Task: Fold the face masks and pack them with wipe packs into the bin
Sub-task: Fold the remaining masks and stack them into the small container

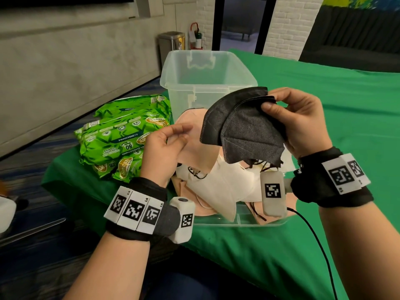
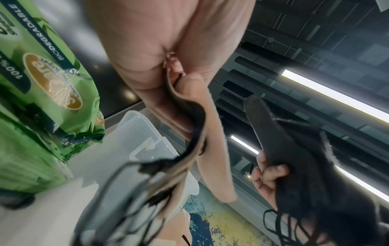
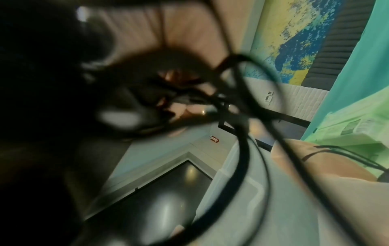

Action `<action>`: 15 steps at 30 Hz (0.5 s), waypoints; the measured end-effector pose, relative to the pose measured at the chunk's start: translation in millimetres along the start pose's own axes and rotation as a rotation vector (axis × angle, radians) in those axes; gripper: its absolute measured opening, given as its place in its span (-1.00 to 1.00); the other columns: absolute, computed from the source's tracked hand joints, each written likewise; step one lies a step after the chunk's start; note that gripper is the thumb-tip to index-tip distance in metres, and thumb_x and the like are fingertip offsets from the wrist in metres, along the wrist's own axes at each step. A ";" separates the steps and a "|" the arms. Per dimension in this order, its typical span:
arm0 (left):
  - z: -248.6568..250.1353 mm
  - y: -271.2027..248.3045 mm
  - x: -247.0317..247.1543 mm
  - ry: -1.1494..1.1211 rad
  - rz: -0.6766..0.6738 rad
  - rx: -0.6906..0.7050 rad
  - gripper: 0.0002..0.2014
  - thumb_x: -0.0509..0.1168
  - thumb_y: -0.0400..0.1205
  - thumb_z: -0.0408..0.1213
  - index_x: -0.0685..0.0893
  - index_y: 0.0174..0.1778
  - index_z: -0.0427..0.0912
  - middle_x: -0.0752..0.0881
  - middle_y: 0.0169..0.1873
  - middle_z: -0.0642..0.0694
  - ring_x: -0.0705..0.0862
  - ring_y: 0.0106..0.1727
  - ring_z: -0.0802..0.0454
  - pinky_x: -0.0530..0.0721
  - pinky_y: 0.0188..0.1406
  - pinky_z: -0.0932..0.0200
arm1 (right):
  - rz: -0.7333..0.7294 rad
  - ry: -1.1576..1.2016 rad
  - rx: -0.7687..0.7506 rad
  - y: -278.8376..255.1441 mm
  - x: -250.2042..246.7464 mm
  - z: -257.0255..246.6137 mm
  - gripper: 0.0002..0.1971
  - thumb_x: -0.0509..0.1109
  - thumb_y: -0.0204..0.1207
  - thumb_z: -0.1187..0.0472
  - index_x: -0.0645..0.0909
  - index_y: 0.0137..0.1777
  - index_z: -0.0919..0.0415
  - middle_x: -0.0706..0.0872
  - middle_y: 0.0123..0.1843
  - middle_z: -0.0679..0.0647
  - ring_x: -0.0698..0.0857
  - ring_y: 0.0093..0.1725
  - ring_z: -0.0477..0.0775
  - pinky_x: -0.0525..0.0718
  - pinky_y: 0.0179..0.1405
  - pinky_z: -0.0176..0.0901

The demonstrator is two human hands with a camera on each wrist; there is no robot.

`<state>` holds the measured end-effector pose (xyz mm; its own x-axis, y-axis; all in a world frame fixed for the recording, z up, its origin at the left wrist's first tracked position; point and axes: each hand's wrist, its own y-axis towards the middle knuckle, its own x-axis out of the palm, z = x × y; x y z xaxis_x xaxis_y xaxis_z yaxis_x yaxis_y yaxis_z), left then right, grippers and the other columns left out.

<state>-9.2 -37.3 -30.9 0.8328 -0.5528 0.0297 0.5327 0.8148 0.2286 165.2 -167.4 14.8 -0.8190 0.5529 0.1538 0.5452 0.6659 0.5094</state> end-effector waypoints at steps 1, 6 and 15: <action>1.0 -0.3 -0.3 0.008 0.011 -0.002 -0.69 0.26 0.57 -0.58 0.71 -0.13 -0.03 0.75 -0.14 0.06 0.69 -0.05 0.20 0.60 0.31 0.00 | 0.001 -0.003 0.007 0.2 -1.0 -0.4 -0.93 0.56 0.11 0.17 0.75 -0.39 0.06 0.78 -0.31 -0.08 0.72 -0.30 -0.13 0.71 -0.17 -0.30; 3.0 -2.3 2.3 0.005 -0.004 0.008 -0.72 0.27 0.59 -0.51 0.73 -0.15 0.00 0.76 -0.14 0.07 0.70 -0.01 0.20 0.60 0.27 0.08 | -0.059 -0.013 0.123 -1.3 1.2 5.3 -0.94 0.55 0.11 0.23 0.74 -0.43 0.07 0.76 -0.38 -0.07 0.69 -0.37 -0.13 0.71 -0.24 -0.32; 2.3 -3.0 10.4 -0.134 -0.088 -0.026 -0.75 0.32 0.48 -0.68 0.68 -0.16 -0.22 0.77 -0.30 0.08 0.73 -0.21 0.36 0.65 -0.06 0.46 | -0.086 -0.241 0.209 1.2 14.7 22.7 -0.80 0.48 0.25 0.37 0.64 -0.43 0.03 0.71 -0.35 -0.12 0.63 -0.33 -0.11 0.61 -0.22 -0.34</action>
<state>-2.5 -45.8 -29.0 0.7561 -0.6391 0.1405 0.6078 0.7655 0.2113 157.9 -147.1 -1.6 -0.8112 0.5761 -0.0999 0.5212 0.7899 0.3233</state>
